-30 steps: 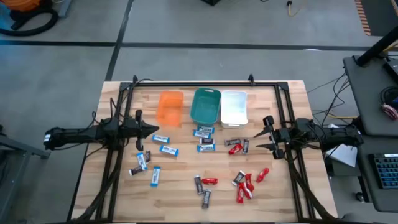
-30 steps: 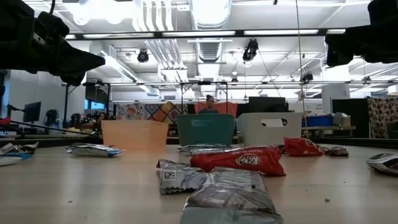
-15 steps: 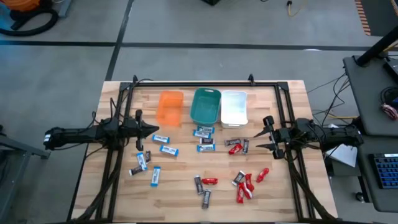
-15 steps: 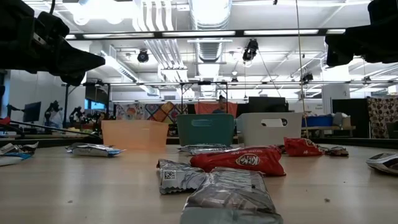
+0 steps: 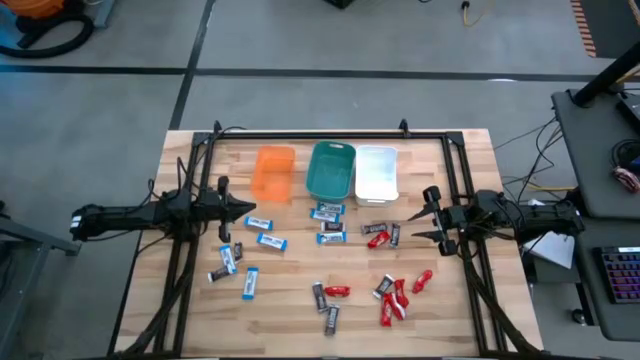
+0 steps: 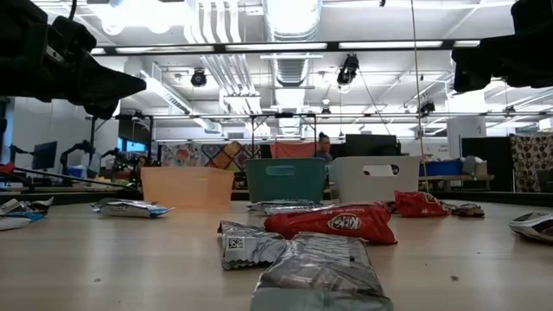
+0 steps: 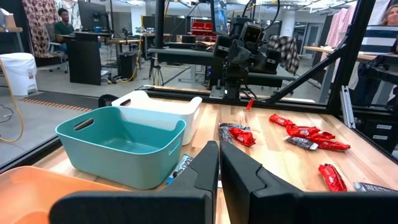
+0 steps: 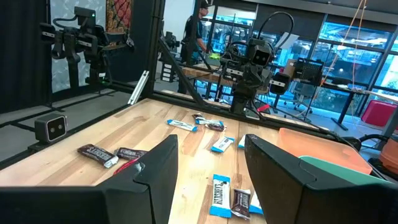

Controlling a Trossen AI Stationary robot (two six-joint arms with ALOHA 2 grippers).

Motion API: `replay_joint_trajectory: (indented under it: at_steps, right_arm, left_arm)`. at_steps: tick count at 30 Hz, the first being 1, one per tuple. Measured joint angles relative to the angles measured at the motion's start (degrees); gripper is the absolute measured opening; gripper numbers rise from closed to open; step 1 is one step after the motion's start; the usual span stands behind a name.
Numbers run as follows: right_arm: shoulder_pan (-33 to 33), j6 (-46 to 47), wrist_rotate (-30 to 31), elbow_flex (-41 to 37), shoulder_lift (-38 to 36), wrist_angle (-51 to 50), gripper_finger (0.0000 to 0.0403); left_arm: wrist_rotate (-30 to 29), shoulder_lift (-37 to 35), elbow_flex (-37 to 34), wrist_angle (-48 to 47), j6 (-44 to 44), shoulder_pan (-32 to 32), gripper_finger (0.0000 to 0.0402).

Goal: Organize candy in baskets

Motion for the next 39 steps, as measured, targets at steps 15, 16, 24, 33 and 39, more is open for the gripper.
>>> replay_joint_trajectory:
  at_steps: [15, 16, 24, 33, 39]
  right_arm:
    - [0.0, 0.0, 0.0, 0.0, 0.0, 0.0, 0.0178]
    - [0.0, 0.0, 0.0, 0.0, 0.0, 0.0, 0.0178]
    - [0.0, -0.1, 0.0, 0.0, 0.0, 0.0, 0.0178]
    - [0.0, 18.3, 0.0, 0.0, 0.0, 0.1, 0.0178]
    - [0.0, 30.0, 0.0, 0.0, 0.0, 0.3, 0.0178]
  left_arm:
    - [0.0, 0.0, 0.0, 0.0, 0.0, 0.0, 0.0000]
    - [0.0, 0.0, 0.0, 0.0, 0.0, 0.0, 0.0000]
    - [-0.2, 0.0, -0.1, 7.0, -10.8, 0.0, 0.0000]
    - [-0.4, 0.0, 0.0, 20.9, -17.0, 0.0, 0.0000]
    - [-0.5, 0.0, 0.0, 24.7, -19.6, 0.0, 0.0000]
